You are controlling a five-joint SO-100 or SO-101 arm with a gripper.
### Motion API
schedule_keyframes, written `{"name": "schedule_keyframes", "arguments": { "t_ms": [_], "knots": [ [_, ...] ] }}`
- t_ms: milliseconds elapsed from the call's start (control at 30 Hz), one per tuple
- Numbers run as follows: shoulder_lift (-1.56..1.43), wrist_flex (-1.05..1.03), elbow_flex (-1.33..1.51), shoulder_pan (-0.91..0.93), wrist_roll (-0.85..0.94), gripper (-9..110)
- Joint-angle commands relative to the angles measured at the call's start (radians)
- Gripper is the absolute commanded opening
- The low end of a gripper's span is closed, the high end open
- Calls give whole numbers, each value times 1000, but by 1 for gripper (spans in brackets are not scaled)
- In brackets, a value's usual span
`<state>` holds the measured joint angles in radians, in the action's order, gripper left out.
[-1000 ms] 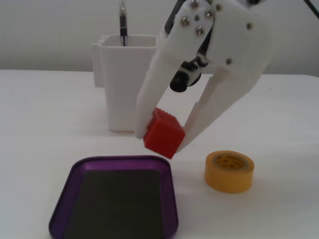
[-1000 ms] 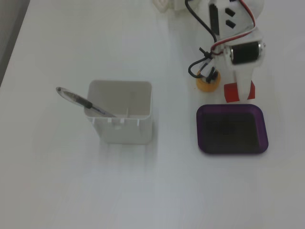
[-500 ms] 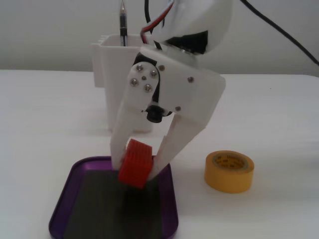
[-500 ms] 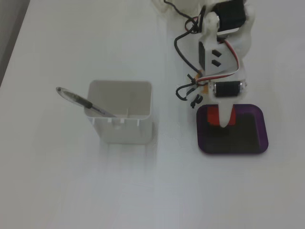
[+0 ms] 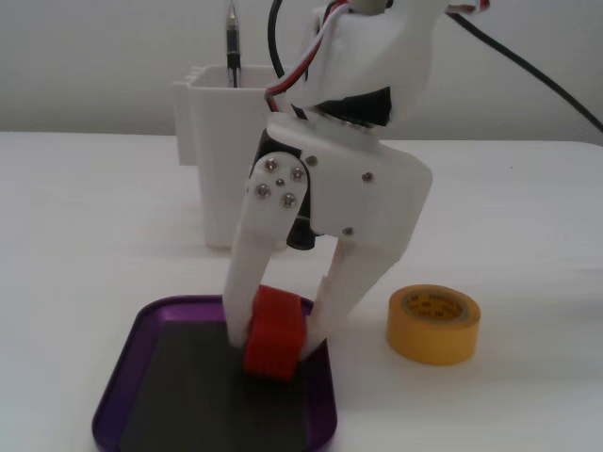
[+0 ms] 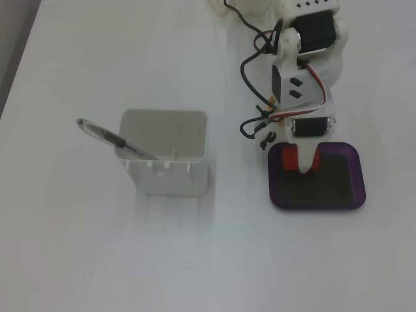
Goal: Pick up the red cube and place it in the box.
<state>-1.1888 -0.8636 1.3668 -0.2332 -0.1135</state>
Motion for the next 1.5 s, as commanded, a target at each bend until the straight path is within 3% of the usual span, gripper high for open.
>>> {"name": "schedule_keyframes", "arguments": {
  "t_ms": [0, 300, 667, 767, 1067, 1467],
  "knots": [
    [-23, -32, -51, -5, 34, 14],
    [-20, -256, -302, -3, 34, 15],
    [-21, -793, -755, -14, 89, 18],
    [-55, -841, -792, -5, 94, 18],
    [-509, -813, -347, 2, 123, 18],
    [-1181, -500, 604, 127, 121, 19]
  ]
}}
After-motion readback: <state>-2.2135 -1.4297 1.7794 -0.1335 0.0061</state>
